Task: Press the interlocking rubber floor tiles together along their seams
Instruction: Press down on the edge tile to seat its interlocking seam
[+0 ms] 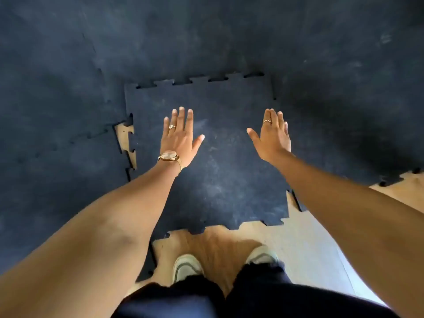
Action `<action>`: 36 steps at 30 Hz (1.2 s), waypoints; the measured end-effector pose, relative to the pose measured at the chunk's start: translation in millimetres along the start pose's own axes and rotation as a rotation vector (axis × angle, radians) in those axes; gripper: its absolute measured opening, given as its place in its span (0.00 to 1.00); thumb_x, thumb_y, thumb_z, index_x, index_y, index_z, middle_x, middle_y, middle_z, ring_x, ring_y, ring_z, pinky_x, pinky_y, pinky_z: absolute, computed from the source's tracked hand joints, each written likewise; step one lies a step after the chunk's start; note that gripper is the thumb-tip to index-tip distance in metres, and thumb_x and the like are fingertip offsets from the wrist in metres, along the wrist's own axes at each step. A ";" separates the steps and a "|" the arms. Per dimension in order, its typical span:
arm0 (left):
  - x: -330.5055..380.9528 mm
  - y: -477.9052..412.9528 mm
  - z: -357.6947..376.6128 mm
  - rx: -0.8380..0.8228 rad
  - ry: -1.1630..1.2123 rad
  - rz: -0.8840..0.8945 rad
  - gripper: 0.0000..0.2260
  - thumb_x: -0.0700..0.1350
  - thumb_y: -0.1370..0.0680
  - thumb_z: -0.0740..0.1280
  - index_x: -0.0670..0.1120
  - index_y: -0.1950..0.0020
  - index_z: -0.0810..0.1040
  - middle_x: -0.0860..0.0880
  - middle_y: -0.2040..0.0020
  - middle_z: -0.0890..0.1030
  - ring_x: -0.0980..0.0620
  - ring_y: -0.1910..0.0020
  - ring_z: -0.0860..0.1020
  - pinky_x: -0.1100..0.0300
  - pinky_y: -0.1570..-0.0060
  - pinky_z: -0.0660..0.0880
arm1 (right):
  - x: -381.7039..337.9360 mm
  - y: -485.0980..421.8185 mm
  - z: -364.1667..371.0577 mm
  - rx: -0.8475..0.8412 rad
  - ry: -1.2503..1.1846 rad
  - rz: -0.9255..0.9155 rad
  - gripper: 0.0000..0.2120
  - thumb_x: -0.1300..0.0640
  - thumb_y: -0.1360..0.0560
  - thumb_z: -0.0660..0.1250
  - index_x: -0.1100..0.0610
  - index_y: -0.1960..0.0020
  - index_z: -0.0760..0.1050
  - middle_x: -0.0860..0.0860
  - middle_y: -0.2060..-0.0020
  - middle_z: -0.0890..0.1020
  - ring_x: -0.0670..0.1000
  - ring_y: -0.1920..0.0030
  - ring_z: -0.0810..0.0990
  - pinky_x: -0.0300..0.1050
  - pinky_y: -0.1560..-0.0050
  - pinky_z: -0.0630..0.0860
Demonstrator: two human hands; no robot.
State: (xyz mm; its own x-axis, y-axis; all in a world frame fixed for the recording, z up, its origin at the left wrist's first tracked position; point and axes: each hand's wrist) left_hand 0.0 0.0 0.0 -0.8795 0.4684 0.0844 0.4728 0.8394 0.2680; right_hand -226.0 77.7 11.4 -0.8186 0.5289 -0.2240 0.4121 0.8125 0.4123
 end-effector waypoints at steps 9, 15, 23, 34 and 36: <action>-26.8 -95.8 67.4 0.271 0.064 -0.216 0.32 0.64 0.20 0.50 0.47 0.21 0.52 0.38 0.22 0.53 0.39 0.22 0.48 0.39 0.26 0.40 | 2.9 -79.5 90.6 0.253 0.053 0.132 0.41 0.29 0.25 0.46 0.52 0.21 0.43 0.54 0.21 0.48 0.62 0.23 0.43 0.63 0.25 0.42; -16.0 -162.9 49.0 0.103 0.056 -0.065 0.43 0.71 0.25 0.54 0.42 0.22 0.52 0.39 0.25 0.63 0.40 0.24 0.55 0.42 0.25 0.47 | 6.4 -82.7 118.5 0.433 0.099 0.140 0.40 0.27 0.26 0.41 0.48 0.21 0.47 0.56 0.22 0.50 0.66 0.23 0.45 0.66 0.26 0.42; -21.3 -170.0 28.3 0.067 -0.054 -0.035 0.48 0.75 0.34 0.62 0.38 0.29 0.64 0.37 0.36 0.72 0.38 0.35 0.70 0.48 0.35 0.66 | 1.3 -79.4 109.9 0.416 -0.070 0.349 0.47 0.20 0.35 0.49 0.42 0.22 0.49 0.64 0.23 0.48 0.65 0.31 0.60 0.60 0.31 0.55; -39.8 -138.8 43.0 0.108 -0.091 -0.066 0.48 0.74 0.32 0.60 0.38 0.26 0.60 0.36 0.36 0.71 0.37 0.34 0.68 0.48 0.38 0.69 | -4.1 -78.3 92.4 0.253 -0.069 0.240 0.43 0.24 0.33 0.58 0.41 0.24 0.53 0.62 0.23 0.41 0.66 0.33 0.58 0.62 0.36 0.57; -37.7 -136.4 41.4 0.110 -0.102 -0.066 0.48 0.74 0.31 0.60 0.38 0.25 0.59 0.36 0.35 0.71 0.37 0.34 0.68 0.48 0.37 0.68 | -6.0 -77.5 90.0 0.233 -0.086 0.245 0.43 0.25 0.32 0.59 0.41 0.24 0.52 0.61 0.23 0.40 0.67 0.32 0.57 0.62 0.35 0.57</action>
State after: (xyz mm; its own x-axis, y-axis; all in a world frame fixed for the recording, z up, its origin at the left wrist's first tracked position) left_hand -29.1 -120.7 -79.5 -0.9013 0.4323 -0.0295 0.4223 0.8917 0.1630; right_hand -217.0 33.5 -98.6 -0.6517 0.7255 -0.2213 0.6802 0.6881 0.2527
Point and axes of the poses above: each hand's wrist, its own y-axis away from the middle knuckle, its own z-axis out of the palm, x = y × z
